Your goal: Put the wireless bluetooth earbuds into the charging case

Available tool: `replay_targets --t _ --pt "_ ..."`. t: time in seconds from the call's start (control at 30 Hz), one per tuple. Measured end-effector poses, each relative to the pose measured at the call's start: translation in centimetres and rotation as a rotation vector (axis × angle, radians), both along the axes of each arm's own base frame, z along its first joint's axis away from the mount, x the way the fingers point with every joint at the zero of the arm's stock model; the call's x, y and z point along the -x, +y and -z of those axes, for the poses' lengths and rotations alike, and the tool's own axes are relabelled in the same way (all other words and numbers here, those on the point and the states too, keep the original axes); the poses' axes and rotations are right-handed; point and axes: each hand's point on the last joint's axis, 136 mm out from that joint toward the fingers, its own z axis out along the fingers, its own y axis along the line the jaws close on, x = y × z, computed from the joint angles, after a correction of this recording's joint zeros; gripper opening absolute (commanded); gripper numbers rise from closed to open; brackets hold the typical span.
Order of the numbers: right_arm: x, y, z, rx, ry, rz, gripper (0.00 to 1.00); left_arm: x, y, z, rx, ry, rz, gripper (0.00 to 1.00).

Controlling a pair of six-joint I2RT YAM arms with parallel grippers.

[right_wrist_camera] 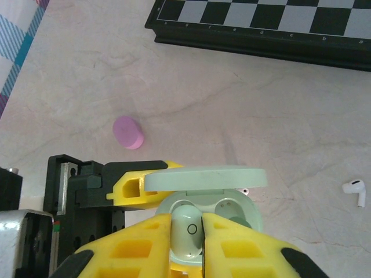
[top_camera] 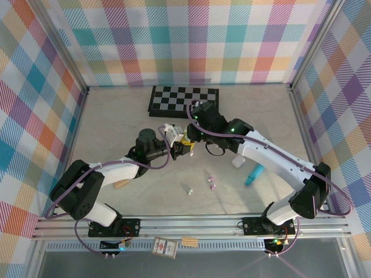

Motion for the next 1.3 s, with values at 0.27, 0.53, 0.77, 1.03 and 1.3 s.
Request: replay_targets --t 0.27,0.53,0.77,1.03,1.3 --pt "-0.2 -0.5 0.2 0.025 -0.008 0.017 0.19 0.1 0.0 -0.2 0.003 -0.002 0.008 0.29" --pt "-0.1 -1.1 1.2 0.055 -0.002 0.027 0.19 0.3 0.0 -0.5 0.007 -0.007 0.012 0.29" --pt "-0.1 -1.6 1.0 0.064 -0.016 0.044 0.19 0.4 0.0 -0.6 0.010 -0.009 0.017 0.29" --pt "-0.1 -1.9 1.2 0.074 -0.017 0.049 0.19 0.4 0.0 -0.8 0.015 -0.012 0.018 0.29" --pt "0.1 -1.7 1.3 0.071 -0.011 0.034 0.21 0.5 -0.1 -1.2 0.033 -0.002 0.022 0.29"
